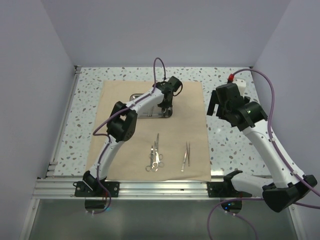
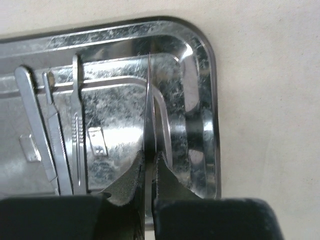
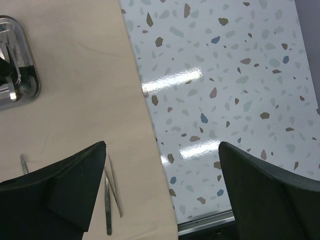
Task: Open and lay out the surgical kit
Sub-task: Pick up the medical item from the container, then place the medical item in the surgical kit.
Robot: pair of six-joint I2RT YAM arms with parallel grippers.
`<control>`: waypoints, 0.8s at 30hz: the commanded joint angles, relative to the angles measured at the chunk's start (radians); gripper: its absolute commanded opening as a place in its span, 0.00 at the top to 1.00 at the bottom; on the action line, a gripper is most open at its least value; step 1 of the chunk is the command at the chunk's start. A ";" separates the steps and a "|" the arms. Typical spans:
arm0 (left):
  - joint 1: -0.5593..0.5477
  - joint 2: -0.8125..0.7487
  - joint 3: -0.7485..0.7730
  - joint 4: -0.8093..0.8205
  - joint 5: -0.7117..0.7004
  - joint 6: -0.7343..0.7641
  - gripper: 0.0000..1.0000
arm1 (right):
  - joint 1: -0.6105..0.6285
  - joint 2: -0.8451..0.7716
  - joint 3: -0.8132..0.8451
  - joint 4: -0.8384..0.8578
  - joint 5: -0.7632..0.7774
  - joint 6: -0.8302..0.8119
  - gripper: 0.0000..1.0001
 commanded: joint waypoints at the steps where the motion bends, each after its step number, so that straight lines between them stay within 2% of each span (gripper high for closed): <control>1: -0.003 -0.159 -0.027 -0.060 -0.002 -0.064 1.00 | -0.008 0.006 -0.004 0.045 0.001 -0.014 0.02; 3: -0.022 -0.216 -0.058 -0.071 -0.001 -0.112 1.00 | -0.010 0.018 0.003 0.059 0.001 -0.006 0.01; 8: -0.134 -0.382 -0.288 -0.028 0.086 -0.213 1.00 | -0.014 0.065 0.039 0.076 0.034 0.045 0.01; 12: -0.210 -0.483 -0.556 0.105 0.231 -0.316 1.00 | -0.016 0.085 0.048 0.092 0.050 0.078 0.02; 15: -0.250 -0.528 -0.665 0.171 0.324 -0.383 1.00 | -0.017 0.070 0.028 0.100 0.091 0.103 0.02; 19: -0.284 -0.543 -0.720 0.240 0.439 -0.429 1.00 | -0.019 0.050 -0.029 0.109 0.120 0.109 0.02; 22: -0.319 -0.530 -0.702 0.271 0.511 -0.455 0.99 | -0.020 0.045 -0.055 0.112 0.116 0.111 0.02; 23: -0.328 -0.523 -0.679 0.268 0.536 -0.463 0.95 | -0.022 0.042 -0.059 0.115 0.114 0.114 0.02; 24: -0.335 -0.511 -0.667 0.264 0.550 -0.463 0.85 | -0.022 0.041 -0.064 0.117 0.111 0.114 0.02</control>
